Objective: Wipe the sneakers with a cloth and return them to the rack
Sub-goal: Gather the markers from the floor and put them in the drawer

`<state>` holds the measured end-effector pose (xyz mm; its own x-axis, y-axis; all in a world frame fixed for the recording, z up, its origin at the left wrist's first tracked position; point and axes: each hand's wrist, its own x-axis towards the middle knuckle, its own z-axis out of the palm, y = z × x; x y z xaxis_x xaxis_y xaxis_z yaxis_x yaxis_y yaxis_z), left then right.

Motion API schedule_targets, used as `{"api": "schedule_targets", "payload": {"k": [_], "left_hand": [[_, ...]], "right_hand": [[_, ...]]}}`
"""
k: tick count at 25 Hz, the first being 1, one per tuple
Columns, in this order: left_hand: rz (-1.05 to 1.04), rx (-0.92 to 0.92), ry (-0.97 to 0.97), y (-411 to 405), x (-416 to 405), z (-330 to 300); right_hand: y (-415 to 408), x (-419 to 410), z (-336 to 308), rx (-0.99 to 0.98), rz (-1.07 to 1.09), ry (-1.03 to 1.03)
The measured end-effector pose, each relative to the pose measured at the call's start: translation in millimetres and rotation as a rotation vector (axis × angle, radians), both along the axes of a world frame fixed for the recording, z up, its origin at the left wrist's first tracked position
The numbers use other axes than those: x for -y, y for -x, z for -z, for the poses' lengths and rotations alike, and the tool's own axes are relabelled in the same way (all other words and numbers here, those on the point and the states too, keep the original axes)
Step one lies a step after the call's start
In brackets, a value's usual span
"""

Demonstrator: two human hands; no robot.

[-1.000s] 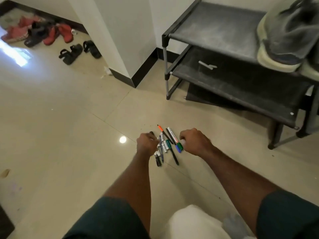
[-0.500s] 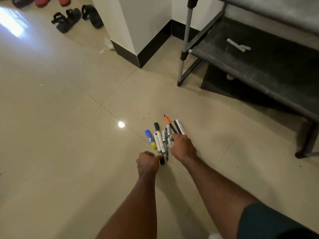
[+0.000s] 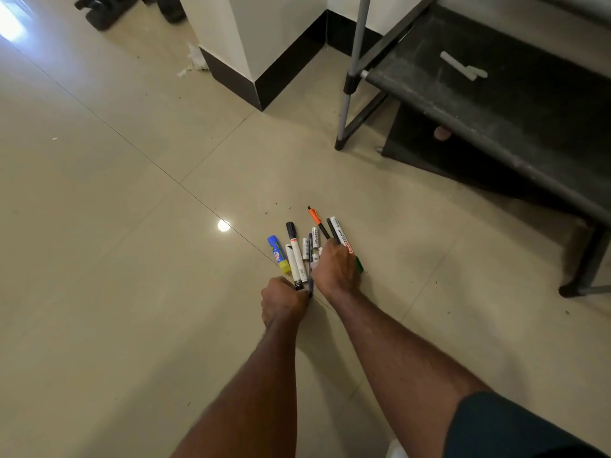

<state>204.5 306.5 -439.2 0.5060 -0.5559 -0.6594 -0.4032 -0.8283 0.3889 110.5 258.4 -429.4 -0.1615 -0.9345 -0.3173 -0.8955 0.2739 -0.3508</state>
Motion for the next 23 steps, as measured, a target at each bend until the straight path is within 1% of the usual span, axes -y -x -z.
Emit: {"api": "schedule_targets", "payload": {"k": [3,7,13,17,20,23], "left_hand": [[0.014,0.003,0.016,0.4,-5.5,0.8],[0.003,-0.007,0.066,4.7,-7.5,2.4],[-0.027,-0.016,0.104,5.9,-7.9,5.3],[-0.019,-0.033,0.105,3.4,-8.4,9.0],[-0.024,-0.030,0.112,2.9,-8.3,9.5],[-0.012,-0.023,0.108,2.2,-8.8,11.6]], "right_hand": [[0.1,-2.5,1.3,-0.007,-0.010,0.003],[-1.3,-9.3,6.8,-0.015,-0.128,0.061],[-5.0,-4.1,5.0,0.007,-0.066,0.014],[-4.1,-5.4,12.3,0.006,-0.108,0.057],[-1.6,-7.4,16.3,0.042,-0.148,0.087],[-0.1,-4.9,17.0,0.089,-0.078,0.023]]}}
